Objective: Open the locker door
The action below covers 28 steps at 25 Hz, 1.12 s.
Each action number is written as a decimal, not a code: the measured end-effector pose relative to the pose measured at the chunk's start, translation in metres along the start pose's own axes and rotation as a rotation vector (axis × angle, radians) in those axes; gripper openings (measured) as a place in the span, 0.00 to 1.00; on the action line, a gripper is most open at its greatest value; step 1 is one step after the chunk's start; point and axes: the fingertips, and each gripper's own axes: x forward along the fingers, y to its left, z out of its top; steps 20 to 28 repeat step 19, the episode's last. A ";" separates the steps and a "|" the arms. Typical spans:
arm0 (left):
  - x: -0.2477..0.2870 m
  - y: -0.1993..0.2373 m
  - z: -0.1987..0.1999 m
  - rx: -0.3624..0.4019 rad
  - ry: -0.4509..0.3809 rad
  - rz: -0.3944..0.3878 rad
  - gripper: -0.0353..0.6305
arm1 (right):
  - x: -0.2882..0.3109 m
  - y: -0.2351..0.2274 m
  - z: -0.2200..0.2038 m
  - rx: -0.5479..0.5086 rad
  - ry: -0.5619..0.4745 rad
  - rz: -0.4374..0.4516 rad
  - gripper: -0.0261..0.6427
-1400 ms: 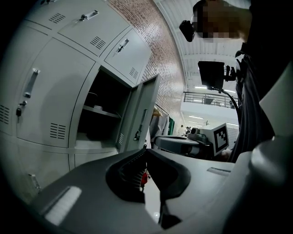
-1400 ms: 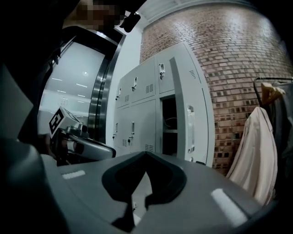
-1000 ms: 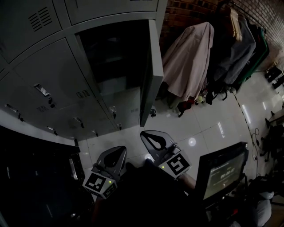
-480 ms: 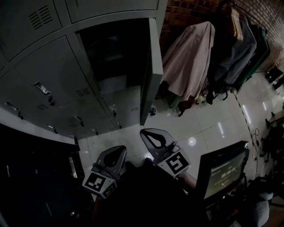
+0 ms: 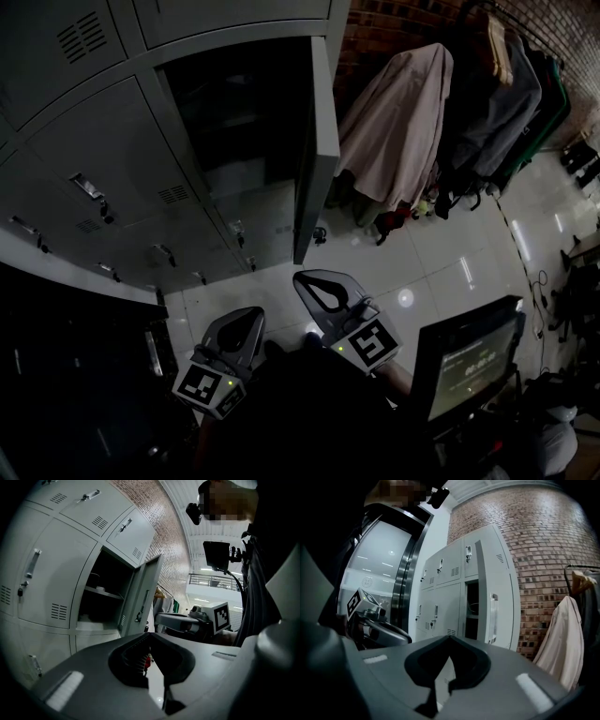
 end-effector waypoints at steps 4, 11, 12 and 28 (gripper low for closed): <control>0.001 0.000 0.000 0.006 -0.001 -0.003 0.08 | 0.000 -0.001 0.000 -0.002 0.000 0.001 0.04; 0.002 0.001 0.000 -0.002 0.003 -0.006 0.08 | 0.001 -0.004 -0.001 0.005 0.005 -0.005 0.04; 0.003 0.001 0.000 -0.002 0.004 -0.006 0.08 | 0.001 -0.005 -0.001 0.007 0.006 -0.006 0.04; 0.004 0.002 0.000 0.001 0.003 -0.008 0.08 | 0.001 -0.006 -0.001 0.006 0.001 -0.008 0.04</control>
